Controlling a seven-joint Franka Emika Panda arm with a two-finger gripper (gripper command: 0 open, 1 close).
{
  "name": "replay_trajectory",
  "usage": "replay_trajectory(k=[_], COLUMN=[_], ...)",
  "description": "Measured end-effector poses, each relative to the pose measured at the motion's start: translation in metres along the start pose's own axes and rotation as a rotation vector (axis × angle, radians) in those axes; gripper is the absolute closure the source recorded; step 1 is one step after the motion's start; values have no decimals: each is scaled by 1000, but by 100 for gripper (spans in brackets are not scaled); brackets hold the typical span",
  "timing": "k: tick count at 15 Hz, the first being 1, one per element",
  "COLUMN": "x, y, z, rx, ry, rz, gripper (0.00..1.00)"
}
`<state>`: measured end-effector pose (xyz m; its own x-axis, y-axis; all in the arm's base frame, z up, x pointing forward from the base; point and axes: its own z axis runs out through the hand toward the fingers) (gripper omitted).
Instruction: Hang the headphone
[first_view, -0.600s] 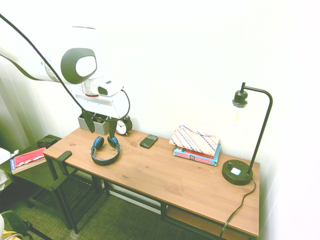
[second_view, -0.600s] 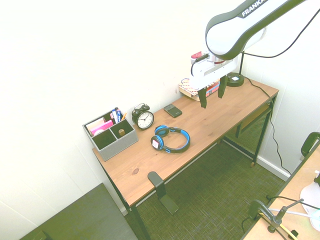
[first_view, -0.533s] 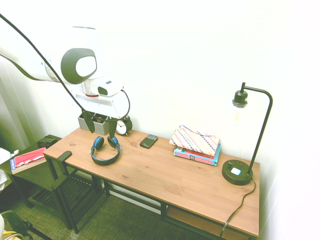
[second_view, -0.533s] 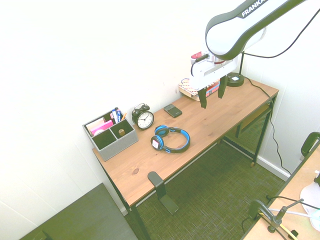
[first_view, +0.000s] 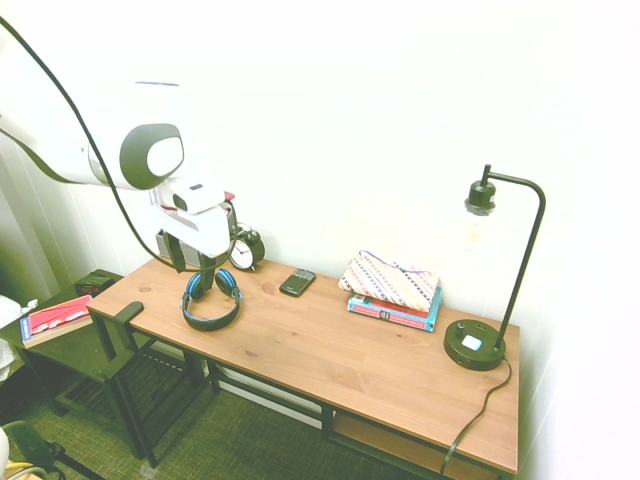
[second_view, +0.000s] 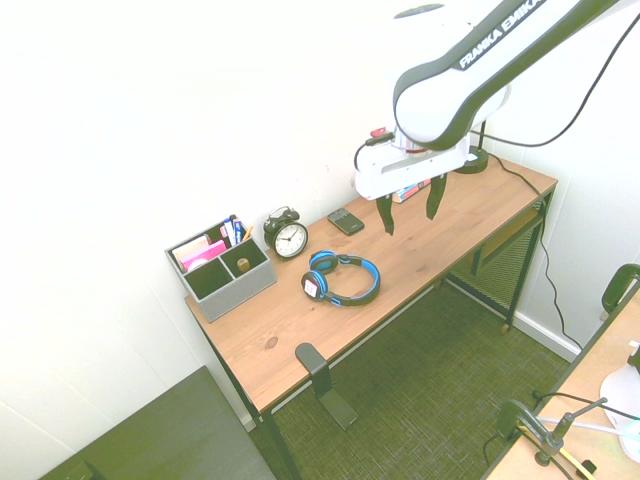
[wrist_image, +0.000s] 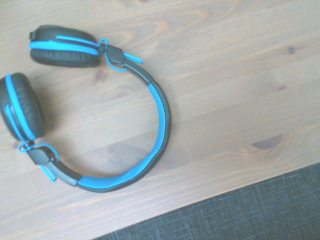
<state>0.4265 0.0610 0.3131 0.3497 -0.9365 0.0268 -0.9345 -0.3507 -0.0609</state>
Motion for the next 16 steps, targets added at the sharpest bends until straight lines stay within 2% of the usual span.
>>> replay_trajectory(k=[3, 8, 9, 16], x=[-8, -14, -12, -4], y=[9, -2, -6, -43], z=[45, 90, 98, 129], rx=[16, 20, 14, 15], ry=[18, -14, -16, -39], rz=[113, 136, 139, 150], gripper=[0, 0, 100, 100])
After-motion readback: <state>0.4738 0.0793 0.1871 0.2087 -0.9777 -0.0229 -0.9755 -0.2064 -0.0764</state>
